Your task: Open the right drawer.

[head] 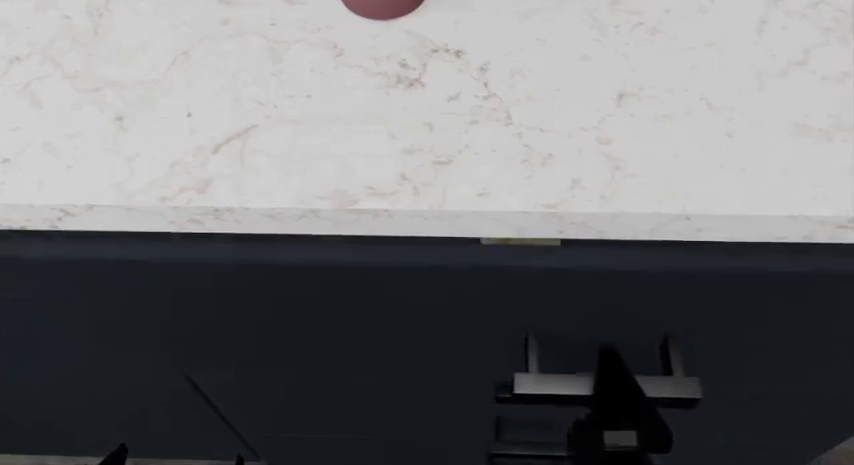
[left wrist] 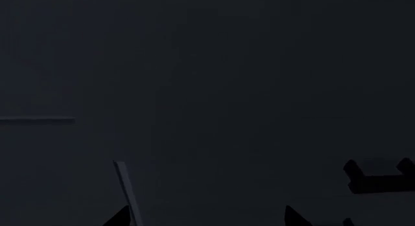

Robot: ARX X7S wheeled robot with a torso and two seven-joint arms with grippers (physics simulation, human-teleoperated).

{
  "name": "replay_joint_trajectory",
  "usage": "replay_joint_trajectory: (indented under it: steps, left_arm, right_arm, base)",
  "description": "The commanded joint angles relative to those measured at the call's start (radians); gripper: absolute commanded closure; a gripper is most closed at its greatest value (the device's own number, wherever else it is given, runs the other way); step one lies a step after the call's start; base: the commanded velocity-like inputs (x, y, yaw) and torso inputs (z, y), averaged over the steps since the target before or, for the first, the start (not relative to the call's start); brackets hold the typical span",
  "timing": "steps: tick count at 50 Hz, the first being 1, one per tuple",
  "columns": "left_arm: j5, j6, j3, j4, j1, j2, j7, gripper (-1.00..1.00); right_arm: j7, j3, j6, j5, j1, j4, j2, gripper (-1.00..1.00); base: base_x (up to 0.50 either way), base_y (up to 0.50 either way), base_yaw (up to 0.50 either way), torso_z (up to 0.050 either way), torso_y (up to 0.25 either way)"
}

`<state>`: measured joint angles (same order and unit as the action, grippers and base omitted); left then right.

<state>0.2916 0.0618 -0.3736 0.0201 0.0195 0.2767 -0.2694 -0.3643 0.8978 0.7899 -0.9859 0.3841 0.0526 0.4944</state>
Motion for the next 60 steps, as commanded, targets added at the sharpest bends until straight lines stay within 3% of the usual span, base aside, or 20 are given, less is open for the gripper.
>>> replay_joint_trajectory:
  steps: [1, 19, 60]
  left_arm:
    - [0.003, -0.002, -0.003, 0.001, 0.002, 0.002, -0.004, -1.0]
    - [0.006, 0.003, -0.009, -0.001, 0.003, 0.007, -0.007, -1.0]
    - [0.023, 0.009, -0.016, -0.007, 0.007, 0.013, -0.012, -1.0]
  right_arm:
    - [-0.026, -0.006, 0.066, -0.121, -0.06, -0.108, 0.032, 1.0]
    - [-0.034, -0.008, 0.074, -0.127, -0.097, -0.141, 0.049, 1.0]
    - [-0.028, -0.014, 0.073, -0.123, -0.102, -0.139, 0.05, 1.0]
  base:
    - [0.0, 0.0, 0.0, 0.0, 0.0]
    - [-0.01, 0.0, 0.0, 0.001, 0.002]
    - [-0.26, 0.0, 0.0, 0.001, 0.001]
